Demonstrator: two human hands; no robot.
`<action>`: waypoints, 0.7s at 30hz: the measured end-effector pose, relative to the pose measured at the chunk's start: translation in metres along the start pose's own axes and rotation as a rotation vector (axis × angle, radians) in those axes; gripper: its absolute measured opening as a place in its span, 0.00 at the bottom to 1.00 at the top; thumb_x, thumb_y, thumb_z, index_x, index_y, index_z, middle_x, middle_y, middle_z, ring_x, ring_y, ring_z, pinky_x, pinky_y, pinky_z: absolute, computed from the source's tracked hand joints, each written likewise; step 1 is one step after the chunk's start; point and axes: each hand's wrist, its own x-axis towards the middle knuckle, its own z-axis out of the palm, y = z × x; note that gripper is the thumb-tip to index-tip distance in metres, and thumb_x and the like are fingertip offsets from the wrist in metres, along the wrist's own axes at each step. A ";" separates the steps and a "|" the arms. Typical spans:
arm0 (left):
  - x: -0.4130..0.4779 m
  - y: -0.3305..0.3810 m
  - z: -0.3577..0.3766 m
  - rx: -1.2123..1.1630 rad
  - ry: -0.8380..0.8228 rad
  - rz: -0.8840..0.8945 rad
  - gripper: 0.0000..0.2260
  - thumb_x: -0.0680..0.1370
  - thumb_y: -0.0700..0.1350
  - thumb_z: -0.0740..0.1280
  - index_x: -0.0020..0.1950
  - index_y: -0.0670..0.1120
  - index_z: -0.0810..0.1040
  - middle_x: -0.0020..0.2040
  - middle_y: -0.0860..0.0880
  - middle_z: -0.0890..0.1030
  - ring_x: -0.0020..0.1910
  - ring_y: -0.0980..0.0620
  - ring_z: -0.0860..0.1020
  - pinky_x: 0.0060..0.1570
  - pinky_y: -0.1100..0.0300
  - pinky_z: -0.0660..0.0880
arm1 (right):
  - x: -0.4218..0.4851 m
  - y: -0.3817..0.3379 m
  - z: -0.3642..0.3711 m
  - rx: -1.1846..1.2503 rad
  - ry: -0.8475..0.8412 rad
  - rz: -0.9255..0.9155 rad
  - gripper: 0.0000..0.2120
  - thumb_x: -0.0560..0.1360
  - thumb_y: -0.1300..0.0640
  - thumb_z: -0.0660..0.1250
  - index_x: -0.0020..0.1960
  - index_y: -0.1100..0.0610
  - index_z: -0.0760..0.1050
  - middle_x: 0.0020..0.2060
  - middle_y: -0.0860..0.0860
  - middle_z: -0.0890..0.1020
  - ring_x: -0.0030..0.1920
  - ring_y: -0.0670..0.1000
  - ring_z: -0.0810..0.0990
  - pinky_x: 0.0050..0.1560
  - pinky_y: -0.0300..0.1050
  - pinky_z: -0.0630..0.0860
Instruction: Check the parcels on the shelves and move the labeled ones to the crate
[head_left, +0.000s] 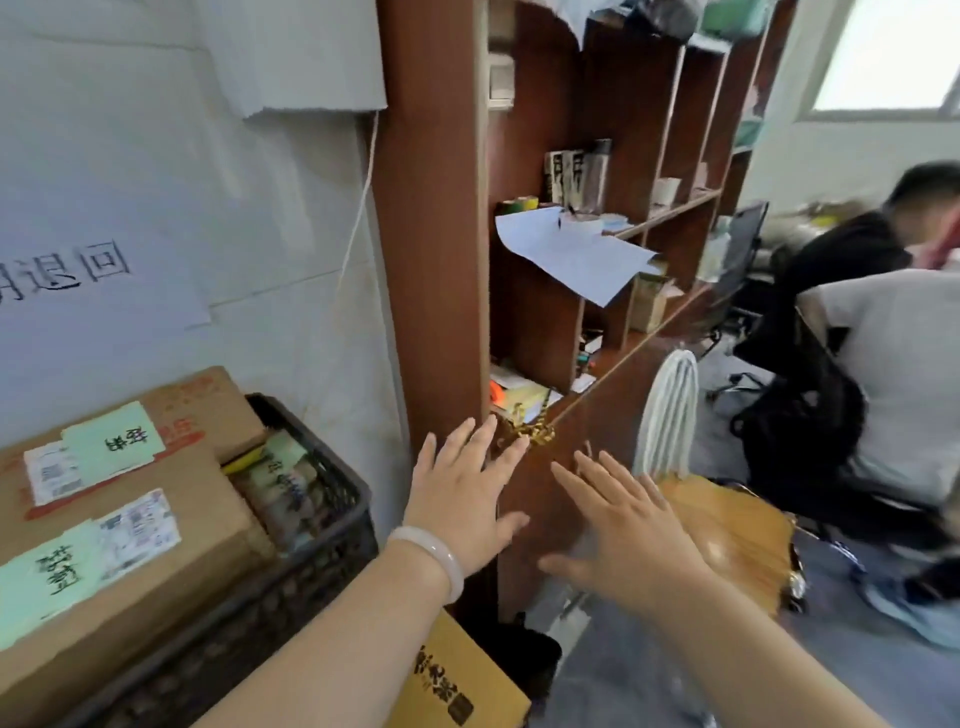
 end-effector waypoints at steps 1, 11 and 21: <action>0.004 0.019 0.009 -0.008 -0.026 0.041 0.34 0.78 0.64 0.60 0.79 0.62 0.45 0.81 0.52 0.44 0.79 0.48 0.42 0.76 0.42 0.43 | -0.016 0.018 0.005 0.003 -0.014 0.062 0.47 0.67 0.22 0.53 0.77 0.38 0.38 0.78 0.43 0.43 0.78 0.49 0.37 0.76 0.58 0.40; -0.007 0.176 0.067 -0.042 -0.241 0.573 0.36 0.78 0.66 0.59 0.79 0.61 0.42 0.81 0.50 0.42 0.79 0.47 0.41 0.76 0.41 0.41 | -0.205 0.069 0.061 0.087 -0.016 0.666 0.46 0.66 0.23 0.49 0.78 0.40 0.40 0.78 0.44 0.44 0.78 0.47 0.39 0.76 0.51 0.38; -0.158 0.293 0.087 -0.170 -0.338 1.113 0.37 0.77 0.65 0.61 0.79 0.61 0.43 0.81 0.51 0.43 0.79 0.48 0.42 0.76 0.43 0.39 | -0.406 -0.022 0.084 0.071 0.010 1.258 0.50 0.63 0.20 0.42 0.78 0.43 0.39 0.79 0.46 0.43 0.78 0.49 0.40 0.77 0.53 0.41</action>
